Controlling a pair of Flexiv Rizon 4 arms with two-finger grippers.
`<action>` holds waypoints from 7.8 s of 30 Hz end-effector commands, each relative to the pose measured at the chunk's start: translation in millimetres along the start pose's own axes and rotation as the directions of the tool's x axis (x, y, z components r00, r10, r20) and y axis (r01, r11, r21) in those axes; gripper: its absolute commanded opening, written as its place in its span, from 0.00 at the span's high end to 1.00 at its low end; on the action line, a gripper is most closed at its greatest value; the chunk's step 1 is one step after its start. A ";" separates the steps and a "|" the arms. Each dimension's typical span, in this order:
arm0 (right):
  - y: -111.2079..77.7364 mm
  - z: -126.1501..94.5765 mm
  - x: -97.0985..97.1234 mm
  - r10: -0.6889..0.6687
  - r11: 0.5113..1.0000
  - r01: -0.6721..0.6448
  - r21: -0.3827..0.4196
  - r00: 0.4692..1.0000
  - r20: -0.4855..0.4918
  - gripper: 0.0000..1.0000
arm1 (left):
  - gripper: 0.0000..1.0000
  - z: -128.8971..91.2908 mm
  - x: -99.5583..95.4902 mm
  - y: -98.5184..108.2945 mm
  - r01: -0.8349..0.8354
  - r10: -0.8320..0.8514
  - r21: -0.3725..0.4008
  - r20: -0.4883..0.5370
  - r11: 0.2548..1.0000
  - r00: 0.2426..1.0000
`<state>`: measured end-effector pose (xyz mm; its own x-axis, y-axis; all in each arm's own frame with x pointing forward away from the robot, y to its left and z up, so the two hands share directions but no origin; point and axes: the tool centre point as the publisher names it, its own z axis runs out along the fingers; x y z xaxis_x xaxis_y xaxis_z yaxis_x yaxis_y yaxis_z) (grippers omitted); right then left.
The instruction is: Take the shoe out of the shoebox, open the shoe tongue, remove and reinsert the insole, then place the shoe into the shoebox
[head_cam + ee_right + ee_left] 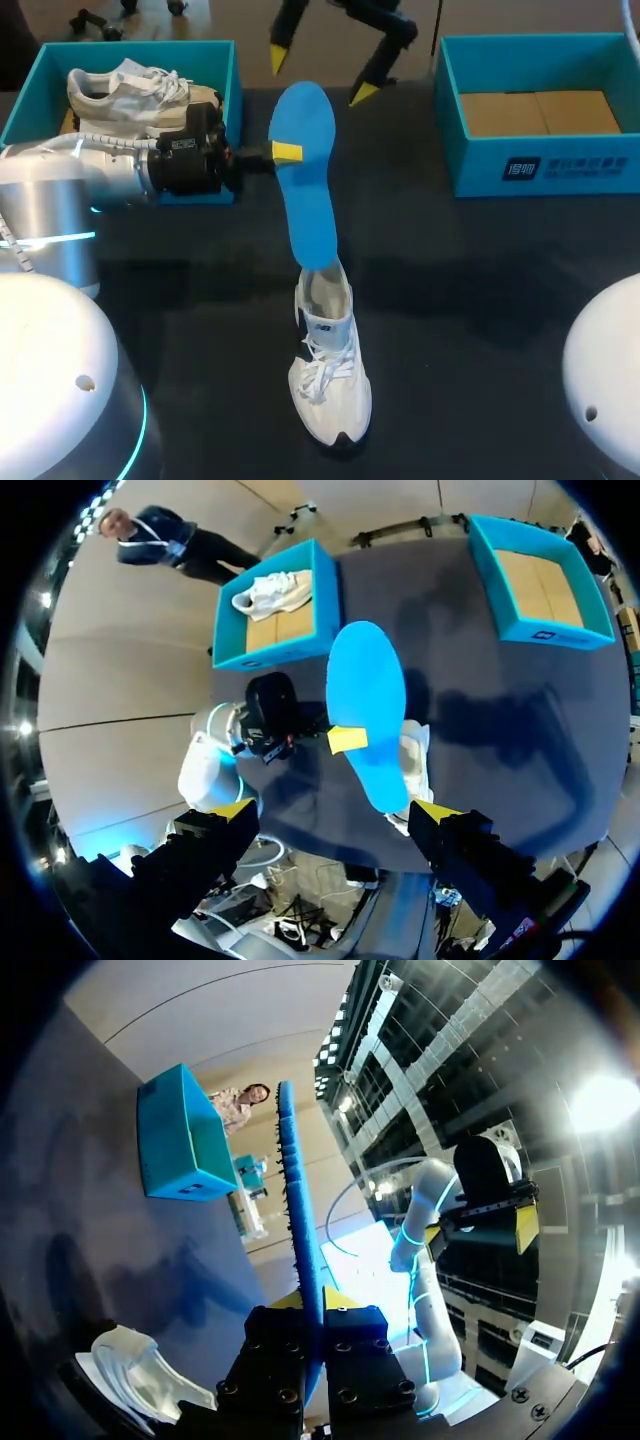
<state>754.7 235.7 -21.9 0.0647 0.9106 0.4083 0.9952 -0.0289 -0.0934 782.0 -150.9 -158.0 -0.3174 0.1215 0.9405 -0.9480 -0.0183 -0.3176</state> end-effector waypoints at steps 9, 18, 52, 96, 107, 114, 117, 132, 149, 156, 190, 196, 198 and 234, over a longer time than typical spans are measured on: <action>-4.1 16.4 29.9 0.008 1.000 -0.007 -0.007 0.969 0.248 0.00 | 1.00 0.1 1.5 0.6 0.000 0.000 0.000 0.005 1.000 1.000; -10.1 25.5 37.5 0.023 1.000 -0.020 -0.012 0.968 0.252 0.00 | 1.00 0.1 1.5 0.6 0.000 0.000 0.000 0.005 1.000 1.000; -17.4 10.8 -14.3 -0.022 0.997 0.000 -0.071 0.948 -0.319 0.00 | 1.00 0.1 1.5 0.6 0.000 0.000 0.000 0.005 1.000 1.000; 6.7 27.8 -66.6 -0.105 0.992 0.029 -0.119 0.704 -0.703 0.00 | 1.00 0.1 1.5 0.6 0.000 0.000 0.000 0.005 1.000 1.000; 8.1 38.4 -71.3 -0.132 0.989 0.033 -0.147 0.661 -0.738 0.00 | 1.00 0.1 1.5 0.6 0.000 0.000 0.000 0.005 1.000 1.000; 8.9 45.0 -75.5 -0.154 0.986 0.044 -0.163 0.632 -0.759 0.00 | 1.00 0.1 1.5 0.6 0.000 0.000 0.000 0.005 1.000 1.000; 11.2 47.6 -76.2 -0.171 0.983 0.051 -0.177 0.617 -0.768 0.00 | 1.00 0.1 1.5 0.6 0.000 0.000 0.000 0.005 1.000 1.000; 14.3 51.6 -78.0 -0.191 0.979 0.052 -0.198 0.582 -0.790 0.00 | 1.00 0.1 1.5 0.6 0.000 0.000 0.000 0.005 1.000 1.000; 14.3 51.6 -78.0 -0.191 0.979 0.052 -0.198 0.582 -0.790 0.00 | 1.00 -20.6 18.8 -20.7 -0.208 0.200 -0.078 -0.103 0.975 0.974; 14.3 51.6 -78.0 -0.191 0.979 0.052 -0.198 0.582 -0.790 0.00 | 1.00 -25.4 30.2 -16.1 -0.394 0.383 -0.076 -0.128 0.916 0.915; 14.3 51.6 -78.0 -0.191 0.979 0.052 -0.198 0.582 -0.790 0.00 | 1.00 -26.9 58.4 6.3 -0.983 0.973 -0.006 -0.141 0.185 0.184; 14.3 51.6 -78.0 -0.191 0.979 0.052 -0.198 0.582 -0.790 0.00 | 1.00 -26.2 56.0 6.6 -1.000 0.989 -0.002 -0.148 -0.006 -0.006; 14.3 51.6 -78.0 -0.191 0.979 0.052 -0.198 0.582 -0.790 0.00 | 1.00 -26.7 55.6 7.0 -0.997 0.986 0.007 -0.151 -0.077 -0.077; 14.3 51.6 -78.0 -0.191 0.979 0.052 -0.198 0.582 -0.790 0.00 | 1.00 -23.7 53.3 4.5 -0.639 0.627 0.061 -0.142 -0.767 -0.766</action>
<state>759.3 183.3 -101.6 -0.0952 0.2087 0.9733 0.9921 -0.0609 0.1101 763.8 -118.5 -112.2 -0.3978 0.0454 -0.9164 0.9071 -0.1302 -0.4002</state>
